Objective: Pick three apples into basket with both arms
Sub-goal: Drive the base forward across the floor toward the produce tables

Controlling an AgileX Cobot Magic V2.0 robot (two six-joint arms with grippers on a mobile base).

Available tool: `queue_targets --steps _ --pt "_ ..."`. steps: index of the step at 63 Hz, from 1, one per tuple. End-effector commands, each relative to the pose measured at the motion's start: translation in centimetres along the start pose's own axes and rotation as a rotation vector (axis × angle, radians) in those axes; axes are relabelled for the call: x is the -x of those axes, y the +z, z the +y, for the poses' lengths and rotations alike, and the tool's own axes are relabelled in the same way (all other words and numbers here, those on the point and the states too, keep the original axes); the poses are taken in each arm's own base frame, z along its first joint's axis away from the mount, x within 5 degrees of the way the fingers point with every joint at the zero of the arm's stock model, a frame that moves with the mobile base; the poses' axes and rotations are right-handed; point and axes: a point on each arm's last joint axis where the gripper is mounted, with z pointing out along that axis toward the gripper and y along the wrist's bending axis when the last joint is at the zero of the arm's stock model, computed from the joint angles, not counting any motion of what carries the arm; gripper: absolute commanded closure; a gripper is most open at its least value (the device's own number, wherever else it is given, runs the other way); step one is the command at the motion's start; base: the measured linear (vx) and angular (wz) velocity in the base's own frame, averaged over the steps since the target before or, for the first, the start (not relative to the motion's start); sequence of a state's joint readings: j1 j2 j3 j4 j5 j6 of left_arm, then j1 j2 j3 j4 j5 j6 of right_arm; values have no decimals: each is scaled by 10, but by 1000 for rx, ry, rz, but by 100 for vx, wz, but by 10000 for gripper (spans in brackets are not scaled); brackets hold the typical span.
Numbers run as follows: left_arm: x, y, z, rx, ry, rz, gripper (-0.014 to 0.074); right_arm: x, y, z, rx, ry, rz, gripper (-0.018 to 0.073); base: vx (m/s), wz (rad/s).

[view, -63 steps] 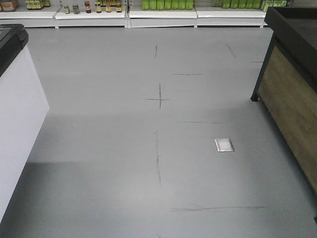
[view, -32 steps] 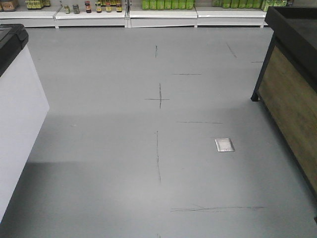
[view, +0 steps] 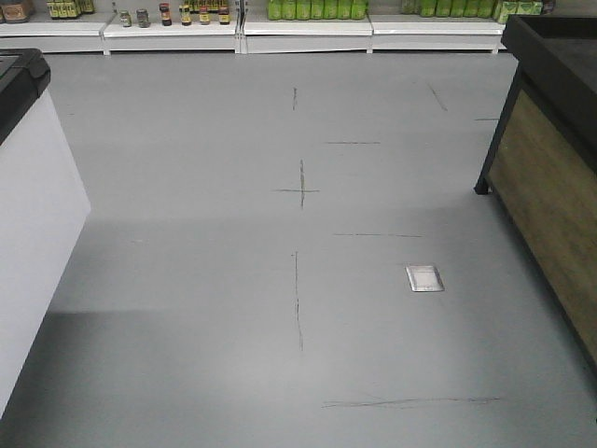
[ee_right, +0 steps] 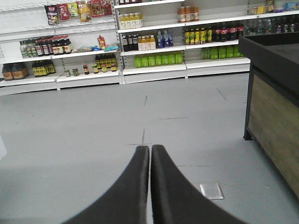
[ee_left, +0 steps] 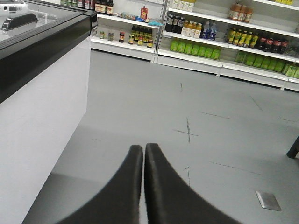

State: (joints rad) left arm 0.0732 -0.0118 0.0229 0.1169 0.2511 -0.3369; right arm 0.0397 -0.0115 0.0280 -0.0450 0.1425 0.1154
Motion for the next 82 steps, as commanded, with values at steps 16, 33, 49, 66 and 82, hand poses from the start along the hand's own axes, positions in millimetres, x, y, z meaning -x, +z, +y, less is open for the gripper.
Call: queue_targets --steps 16,33,49,66,82 --pt "4 -1 -2 -26 -8 -70 603 3 0 0 2 -21 -77 564 12 -3" --pt "4 -1 -2 -26 -8 -70 603 3 0 0 2 -21 -77 564 17 -4" --pt "4 -1 -2 -26 -8 -70 603 3 0 0 2 -21 -77 564 19 -3" --pt "4 -1 -2 -26 -8 -70 603 3 0 0 2 -21 -77 564 20 -9" --pt "4 -1 -2 -26 -8 -70 603 3 0 0 2 -21 -77 564 19 -4"
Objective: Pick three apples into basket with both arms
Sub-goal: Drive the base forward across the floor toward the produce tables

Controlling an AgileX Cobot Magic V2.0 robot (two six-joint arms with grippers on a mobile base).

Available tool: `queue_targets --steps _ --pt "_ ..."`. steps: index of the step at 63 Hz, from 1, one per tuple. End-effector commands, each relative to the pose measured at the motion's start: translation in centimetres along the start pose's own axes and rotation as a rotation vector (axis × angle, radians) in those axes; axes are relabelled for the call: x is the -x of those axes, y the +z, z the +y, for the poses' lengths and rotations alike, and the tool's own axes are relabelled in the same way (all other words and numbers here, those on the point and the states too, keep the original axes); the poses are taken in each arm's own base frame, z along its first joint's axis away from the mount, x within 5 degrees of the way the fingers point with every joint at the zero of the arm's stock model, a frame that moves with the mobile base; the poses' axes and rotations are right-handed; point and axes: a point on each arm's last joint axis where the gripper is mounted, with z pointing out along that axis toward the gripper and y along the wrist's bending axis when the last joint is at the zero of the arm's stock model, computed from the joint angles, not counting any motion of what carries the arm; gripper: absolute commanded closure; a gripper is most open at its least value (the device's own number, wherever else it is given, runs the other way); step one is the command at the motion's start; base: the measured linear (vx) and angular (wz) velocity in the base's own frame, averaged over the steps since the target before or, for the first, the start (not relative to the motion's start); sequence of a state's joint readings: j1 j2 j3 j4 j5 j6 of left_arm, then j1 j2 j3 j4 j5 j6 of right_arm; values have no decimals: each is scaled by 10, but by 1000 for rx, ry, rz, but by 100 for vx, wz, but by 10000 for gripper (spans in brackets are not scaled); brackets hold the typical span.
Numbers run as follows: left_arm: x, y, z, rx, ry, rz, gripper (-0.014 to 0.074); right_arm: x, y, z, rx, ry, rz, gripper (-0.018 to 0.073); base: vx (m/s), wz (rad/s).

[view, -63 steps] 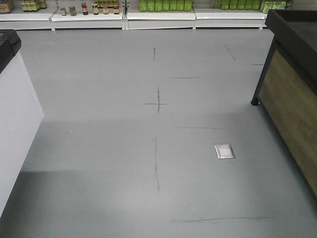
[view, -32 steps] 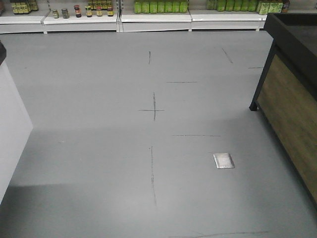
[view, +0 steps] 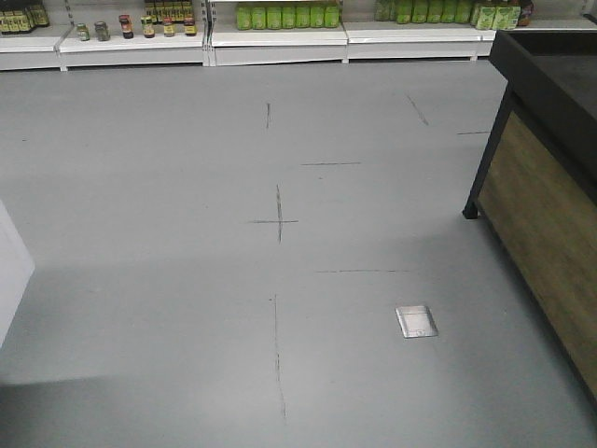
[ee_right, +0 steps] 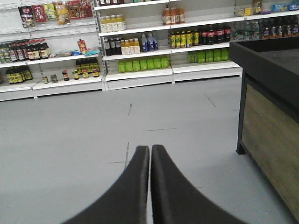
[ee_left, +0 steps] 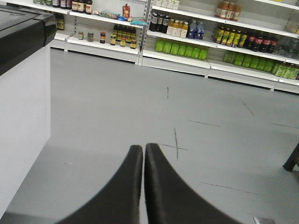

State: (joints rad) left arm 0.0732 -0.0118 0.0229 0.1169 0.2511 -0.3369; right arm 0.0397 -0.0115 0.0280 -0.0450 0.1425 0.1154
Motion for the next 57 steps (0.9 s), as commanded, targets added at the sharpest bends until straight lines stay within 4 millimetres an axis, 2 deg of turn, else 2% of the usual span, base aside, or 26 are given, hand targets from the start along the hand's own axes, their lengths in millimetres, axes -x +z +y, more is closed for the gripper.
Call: queue_targets --steps 1,57 --pt "4 -1 -2 -26 -8 -70 603 3 0 0 2 -21 -77 564 19 -2" --pt "4 -1 -2 -26 -8 -70 603 3 0 0 2 -21 -77 564 21 -11"
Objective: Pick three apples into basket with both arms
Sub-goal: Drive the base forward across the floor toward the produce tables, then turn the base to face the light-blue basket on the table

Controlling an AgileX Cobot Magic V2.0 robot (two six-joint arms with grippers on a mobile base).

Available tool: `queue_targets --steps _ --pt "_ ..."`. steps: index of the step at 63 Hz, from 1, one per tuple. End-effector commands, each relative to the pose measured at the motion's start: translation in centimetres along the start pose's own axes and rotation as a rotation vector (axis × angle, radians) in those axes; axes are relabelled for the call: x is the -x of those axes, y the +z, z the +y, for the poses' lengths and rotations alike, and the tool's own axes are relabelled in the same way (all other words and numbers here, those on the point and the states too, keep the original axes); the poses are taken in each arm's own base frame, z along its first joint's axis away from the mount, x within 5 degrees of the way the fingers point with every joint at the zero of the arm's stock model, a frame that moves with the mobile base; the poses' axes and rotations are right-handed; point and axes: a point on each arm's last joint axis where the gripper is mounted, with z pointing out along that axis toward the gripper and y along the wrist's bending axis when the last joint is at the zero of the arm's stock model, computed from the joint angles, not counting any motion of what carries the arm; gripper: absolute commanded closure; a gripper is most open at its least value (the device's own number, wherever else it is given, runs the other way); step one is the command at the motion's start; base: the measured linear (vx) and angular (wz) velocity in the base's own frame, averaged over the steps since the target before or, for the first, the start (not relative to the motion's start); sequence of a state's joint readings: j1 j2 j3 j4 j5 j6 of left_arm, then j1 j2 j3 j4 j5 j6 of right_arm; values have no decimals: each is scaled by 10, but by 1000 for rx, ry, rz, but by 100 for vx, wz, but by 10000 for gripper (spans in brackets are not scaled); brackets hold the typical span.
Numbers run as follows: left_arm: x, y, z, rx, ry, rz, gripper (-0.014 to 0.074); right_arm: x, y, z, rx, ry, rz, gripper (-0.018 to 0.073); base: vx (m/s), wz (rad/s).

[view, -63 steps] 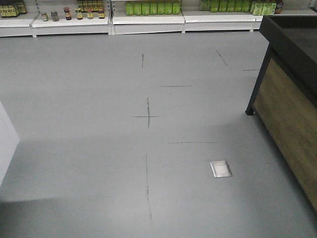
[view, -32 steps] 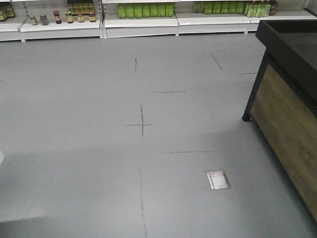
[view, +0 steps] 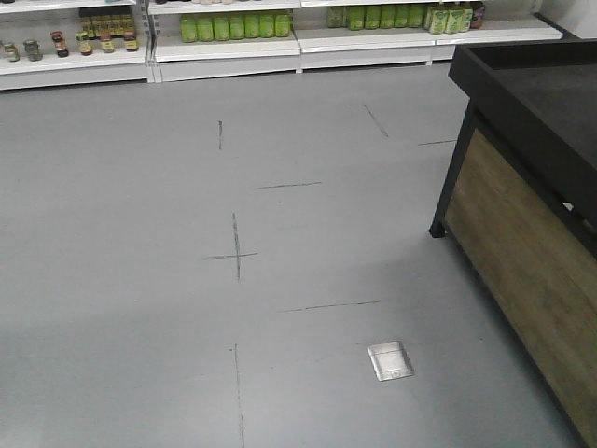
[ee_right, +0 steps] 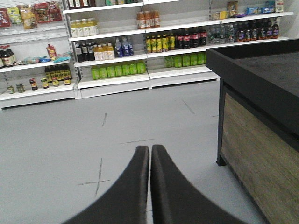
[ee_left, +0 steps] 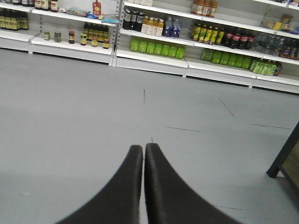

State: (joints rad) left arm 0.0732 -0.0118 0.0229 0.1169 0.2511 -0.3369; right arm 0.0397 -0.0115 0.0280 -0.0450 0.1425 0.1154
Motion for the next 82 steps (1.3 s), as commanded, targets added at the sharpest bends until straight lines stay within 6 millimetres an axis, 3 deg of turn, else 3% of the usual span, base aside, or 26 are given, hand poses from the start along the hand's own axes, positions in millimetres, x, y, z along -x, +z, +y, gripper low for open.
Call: queue_targets --steps 1,35,82 --pt "4 -1 -2 -26 -8 -70 603 3 0 0 2 -21 -77 564 22 -22" --pt "4 -1 -2 -26 -8 -70 603 3 0 0 2 -21 -77 564 20 -36" --pt "4 -1 -2 -26 -8 -70 603 3 0 0 2 -21 -77 564 16 -59"
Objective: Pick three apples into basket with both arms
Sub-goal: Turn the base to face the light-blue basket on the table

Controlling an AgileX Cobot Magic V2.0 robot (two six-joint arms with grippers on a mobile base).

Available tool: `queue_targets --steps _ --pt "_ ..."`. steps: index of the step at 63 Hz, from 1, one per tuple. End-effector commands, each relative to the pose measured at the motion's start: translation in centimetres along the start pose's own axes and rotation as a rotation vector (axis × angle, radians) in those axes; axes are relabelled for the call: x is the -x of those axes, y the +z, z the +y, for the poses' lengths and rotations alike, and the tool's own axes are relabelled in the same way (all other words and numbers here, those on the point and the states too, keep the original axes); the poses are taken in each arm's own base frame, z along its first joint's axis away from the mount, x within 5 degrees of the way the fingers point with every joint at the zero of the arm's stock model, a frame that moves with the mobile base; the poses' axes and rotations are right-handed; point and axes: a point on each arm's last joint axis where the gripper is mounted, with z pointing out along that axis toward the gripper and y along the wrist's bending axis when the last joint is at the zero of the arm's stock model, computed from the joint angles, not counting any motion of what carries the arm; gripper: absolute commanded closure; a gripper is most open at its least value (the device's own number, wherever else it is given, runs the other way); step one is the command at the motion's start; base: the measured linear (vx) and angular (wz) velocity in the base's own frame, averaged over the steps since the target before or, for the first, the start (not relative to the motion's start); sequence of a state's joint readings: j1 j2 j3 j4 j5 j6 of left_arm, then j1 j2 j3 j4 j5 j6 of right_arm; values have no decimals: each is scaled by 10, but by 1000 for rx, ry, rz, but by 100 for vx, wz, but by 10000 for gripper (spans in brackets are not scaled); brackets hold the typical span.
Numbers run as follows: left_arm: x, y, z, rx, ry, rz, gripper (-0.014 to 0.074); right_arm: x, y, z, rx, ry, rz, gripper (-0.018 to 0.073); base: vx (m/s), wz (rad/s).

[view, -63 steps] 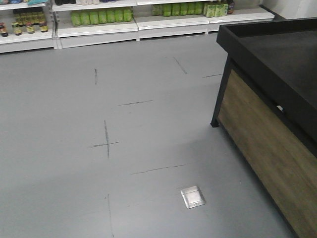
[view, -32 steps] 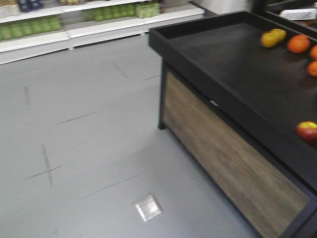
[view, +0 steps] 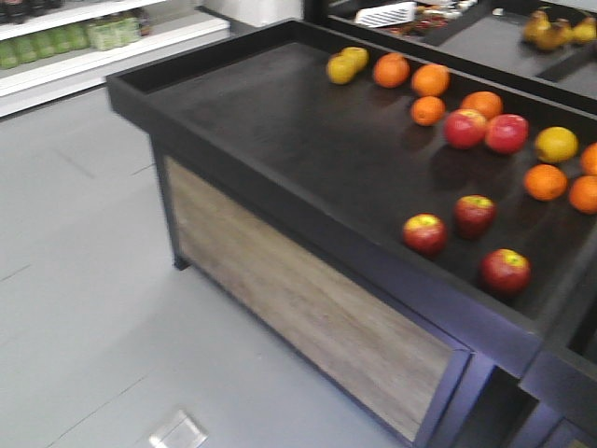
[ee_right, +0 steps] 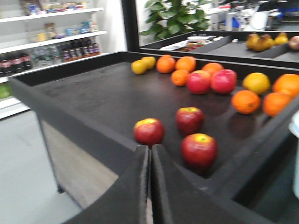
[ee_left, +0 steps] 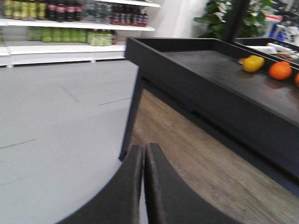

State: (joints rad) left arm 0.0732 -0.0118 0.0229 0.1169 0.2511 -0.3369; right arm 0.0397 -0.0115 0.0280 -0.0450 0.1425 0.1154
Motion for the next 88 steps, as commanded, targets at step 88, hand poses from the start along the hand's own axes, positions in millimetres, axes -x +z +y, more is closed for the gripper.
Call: queue_targets --steps 88 --pt "4 -1 -2 -26 -8 -70 603 3 0 0 2 -21 -77 564 9 -42"
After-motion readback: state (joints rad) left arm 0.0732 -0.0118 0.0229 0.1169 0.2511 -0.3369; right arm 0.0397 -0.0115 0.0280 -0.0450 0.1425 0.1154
